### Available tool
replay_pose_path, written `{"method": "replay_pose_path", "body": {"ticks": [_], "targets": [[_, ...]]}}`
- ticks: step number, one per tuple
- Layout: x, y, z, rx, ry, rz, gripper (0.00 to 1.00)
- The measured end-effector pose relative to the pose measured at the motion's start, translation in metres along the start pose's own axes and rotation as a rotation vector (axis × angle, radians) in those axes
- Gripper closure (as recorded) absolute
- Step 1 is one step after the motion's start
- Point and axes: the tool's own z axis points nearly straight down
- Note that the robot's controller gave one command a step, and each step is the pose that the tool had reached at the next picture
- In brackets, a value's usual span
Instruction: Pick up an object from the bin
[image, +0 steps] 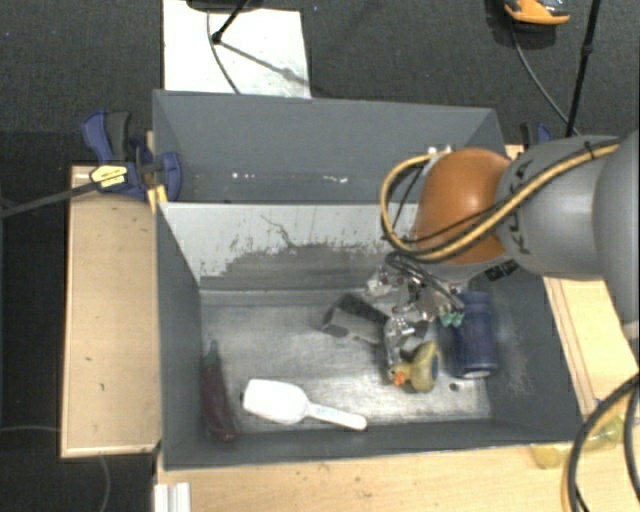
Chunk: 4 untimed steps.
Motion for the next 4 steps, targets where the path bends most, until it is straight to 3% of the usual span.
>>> {"method": "replay_pose_path", "body": {"ticks": [1,2,3,4], "targets": [[0.000,0.000,0.000,0.000,0.000,0.000,1.00],[0.017,-0.006,-0.100,0.002,-0.002,-0.634,1.00],[0.017,-0.006,-0.099,0.001,-0.002,-0.632,1.00],[0.009,0.006,-0.171,0.001,-0.001,-0.595,1.00]]}}
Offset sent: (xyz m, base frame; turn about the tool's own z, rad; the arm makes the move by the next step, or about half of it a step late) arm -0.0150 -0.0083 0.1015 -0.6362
